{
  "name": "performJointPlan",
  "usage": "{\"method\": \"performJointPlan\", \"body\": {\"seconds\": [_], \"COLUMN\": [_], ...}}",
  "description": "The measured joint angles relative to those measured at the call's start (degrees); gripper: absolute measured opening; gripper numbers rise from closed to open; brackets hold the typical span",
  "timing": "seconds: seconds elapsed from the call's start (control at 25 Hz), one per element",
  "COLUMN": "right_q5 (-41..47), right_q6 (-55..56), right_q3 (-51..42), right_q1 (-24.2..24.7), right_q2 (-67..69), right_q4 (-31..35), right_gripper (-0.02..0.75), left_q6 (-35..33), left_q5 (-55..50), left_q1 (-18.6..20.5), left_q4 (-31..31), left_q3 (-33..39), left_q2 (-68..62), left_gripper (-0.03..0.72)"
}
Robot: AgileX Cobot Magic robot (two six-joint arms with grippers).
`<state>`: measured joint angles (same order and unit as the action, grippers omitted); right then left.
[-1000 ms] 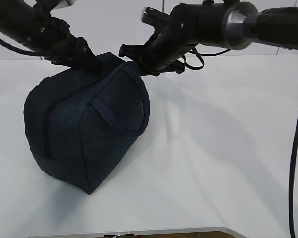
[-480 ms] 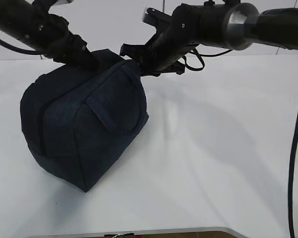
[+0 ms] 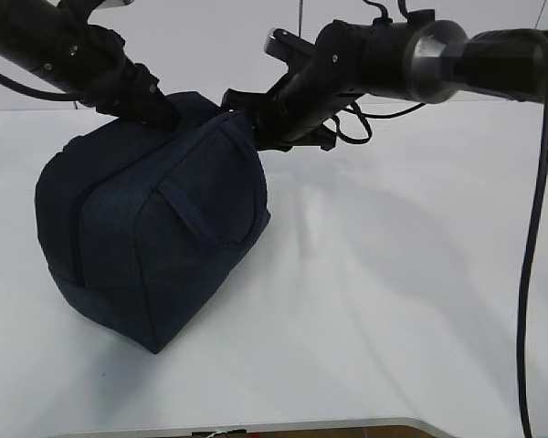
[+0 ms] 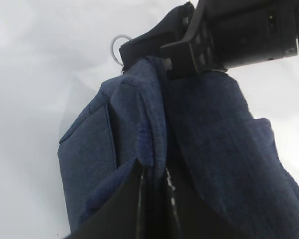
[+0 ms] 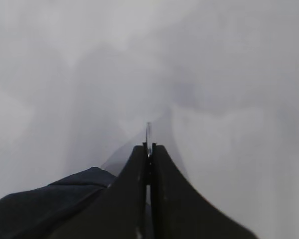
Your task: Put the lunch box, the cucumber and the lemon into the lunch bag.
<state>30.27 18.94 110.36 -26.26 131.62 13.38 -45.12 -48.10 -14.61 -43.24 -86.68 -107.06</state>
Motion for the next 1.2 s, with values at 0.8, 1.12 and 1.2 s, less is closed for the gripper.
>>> {"method": "performJointPlan", "body": {"seconds": [0.8,1.12,1.2], "right_q5": [2.3,4.9,6.6], "right_q6": [-2.8,-4.5,-4.5], "right_q3": [0.3,0.3,0.3], "right_q1": [0.0,0.1,0.2], "right_q2": [0.5,-0.1,-0.5], "right_q4": [0.2,-2.0,-4.3], "right_gripper": [0.005,0.106,0.19], "left_q6": [0.0,0.0,0.0], "left_q5": [-0.2,-1.0,-1.1], "left_q1": [0.0,0.0,0.0], "left_q4": [0.5,0.6,0.4], "left_q3": [0.0,0.0,0.0], "left_q2": [0.0,0.0,0.1], "left_gripper": [-0.003,-0.002,-0.001]}}
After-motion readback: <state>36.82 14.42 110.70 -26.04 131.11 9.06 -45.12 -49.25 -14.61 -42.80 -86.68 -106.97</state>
